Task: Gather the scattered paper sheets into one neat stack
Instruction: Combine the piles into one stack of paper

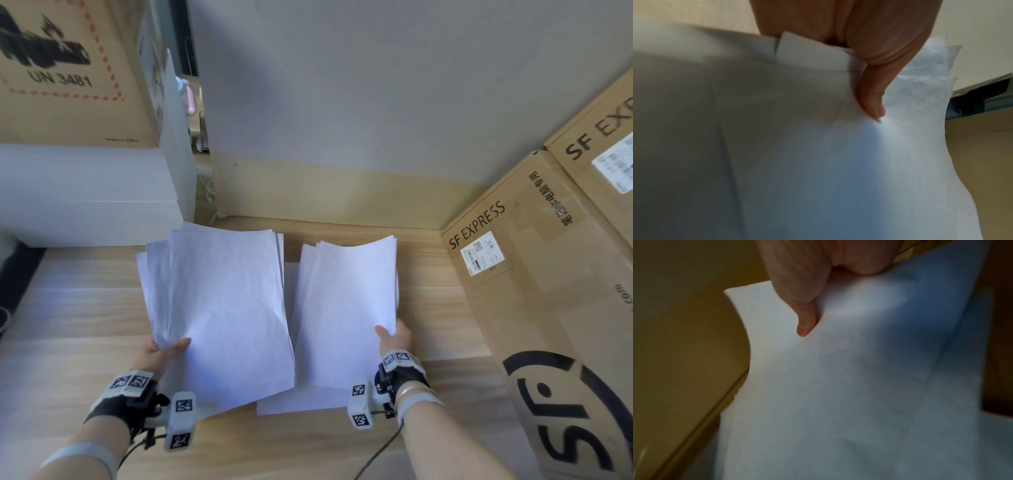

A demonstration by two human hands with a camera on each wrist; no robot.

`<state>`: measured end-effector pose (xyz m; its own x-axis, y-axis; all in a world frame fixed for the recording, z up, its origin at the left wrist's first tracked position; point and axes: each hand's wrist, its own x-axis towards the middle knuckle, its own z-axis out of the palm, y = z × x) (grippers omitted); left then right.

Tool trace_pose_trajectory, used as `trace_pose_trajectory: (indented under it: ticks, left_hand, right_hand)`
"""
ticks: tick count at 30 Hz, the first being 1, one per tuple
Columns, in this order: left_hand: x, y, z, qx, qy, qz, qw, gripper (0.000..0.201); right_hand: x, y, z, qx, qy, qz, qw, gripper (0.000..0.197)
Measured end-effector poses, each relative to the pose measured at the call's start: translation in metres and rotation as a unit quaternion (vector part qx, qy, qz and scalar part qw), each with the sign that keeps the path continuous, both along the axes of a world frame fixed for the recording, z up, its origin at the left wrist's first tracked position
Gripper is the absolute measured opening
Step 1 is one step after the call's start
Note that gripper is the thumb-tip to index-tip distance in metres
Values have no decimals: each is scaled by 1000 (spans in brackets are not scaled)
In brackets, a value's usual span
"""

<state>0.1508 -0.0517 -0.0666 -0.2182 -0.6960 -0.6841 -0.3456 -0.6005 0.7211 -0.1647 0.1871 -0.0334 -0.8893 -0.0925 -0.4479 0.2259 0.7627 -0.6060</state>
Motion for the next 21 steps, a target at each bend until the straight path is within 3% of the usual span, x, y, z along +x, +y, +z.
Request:
trace_pose_trajectory:
  ticks: [9,14,17,21]
  left_hand:
    - [1,-1,-11,22,-28,-25,999,38]
    - [-16,8,0,18,-14,-44,999,35]
    - [-29,15,7,16,10,-54,998,27]
    - [-35,16,6,18,14,-57,998,32]
  right_hand:
    - [-25,-9,30,-197,27,-100,975,34]
    - [3,-49,29,-200,-16,-2,980,35]
    - [32,-69,12,-154,-49,68,985,39]
    - [57,-83,4,-134,-89,134,978,37]
